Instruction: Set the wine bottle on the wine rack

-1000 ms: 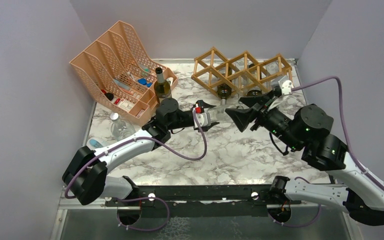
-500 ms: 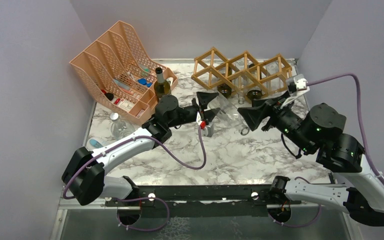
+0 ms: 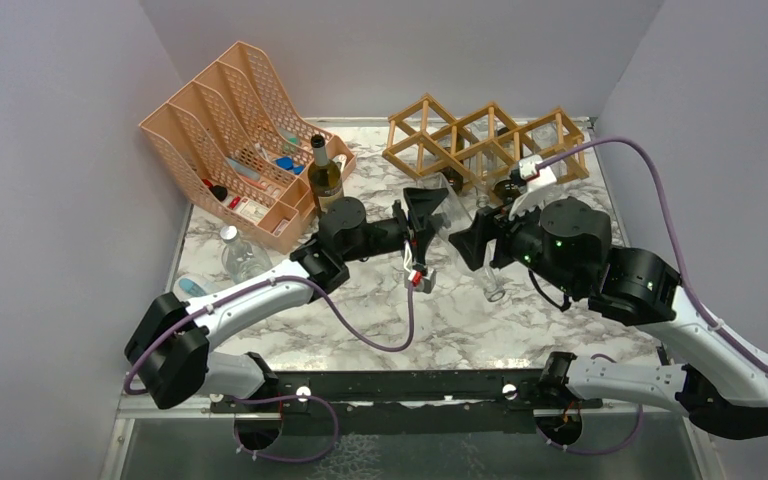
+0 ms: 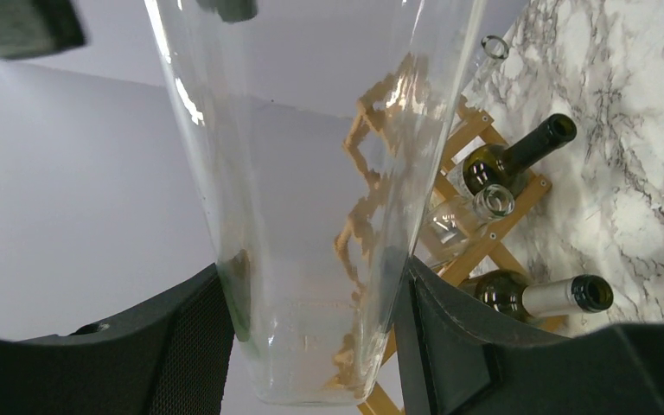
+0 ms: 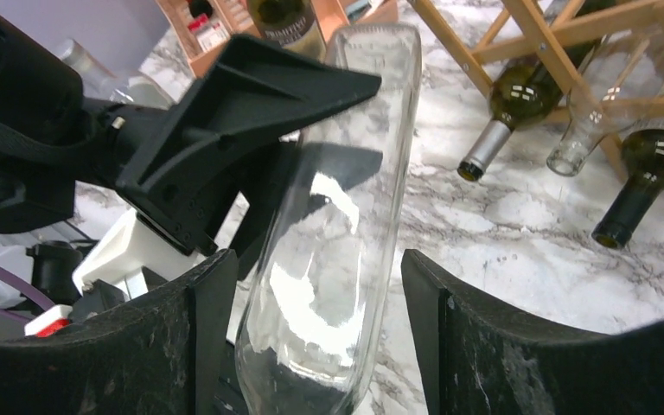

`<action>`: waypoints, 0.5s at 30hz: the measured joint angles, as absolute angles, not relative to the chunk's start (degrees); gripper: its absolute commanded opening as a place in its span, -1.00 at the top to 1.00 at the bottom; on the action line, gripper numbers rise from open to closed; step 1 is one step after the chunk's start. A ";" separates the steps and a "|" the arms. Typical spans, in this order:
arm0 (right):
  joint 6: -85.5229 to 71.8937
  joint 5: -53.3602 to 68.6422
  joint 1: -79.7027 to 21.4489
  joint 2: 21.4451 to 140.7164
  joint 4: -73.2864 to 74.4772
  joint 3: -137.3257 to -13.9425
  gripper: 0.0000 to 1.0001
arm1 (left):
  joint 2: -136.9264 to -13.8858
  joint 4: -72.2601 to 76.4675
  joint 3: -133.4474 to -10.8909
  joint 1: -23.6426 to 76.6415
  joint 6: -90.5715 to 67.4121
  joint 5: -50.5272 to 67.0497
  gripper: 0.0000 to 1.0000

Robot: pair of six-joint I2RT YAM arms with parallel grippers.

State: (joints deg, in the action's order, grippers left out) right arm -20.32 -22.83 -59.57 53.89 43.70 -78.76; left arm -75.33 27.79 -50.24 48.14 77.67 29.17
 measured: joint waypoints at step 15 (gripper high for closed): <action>-24.27 -19.53 -59.57 54.28 49.63 -74.06 -0.39 | -77.58 27.16 -50.24 48.23 81.28 25.30 1.00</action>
State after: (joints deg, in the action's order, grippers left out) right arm -24.27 -19.53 -59.57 54.28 49.63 -74.06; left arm -77.58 27.16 -50.24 48.23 81.28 25.30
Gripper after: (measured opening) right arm 0.732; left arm 0.617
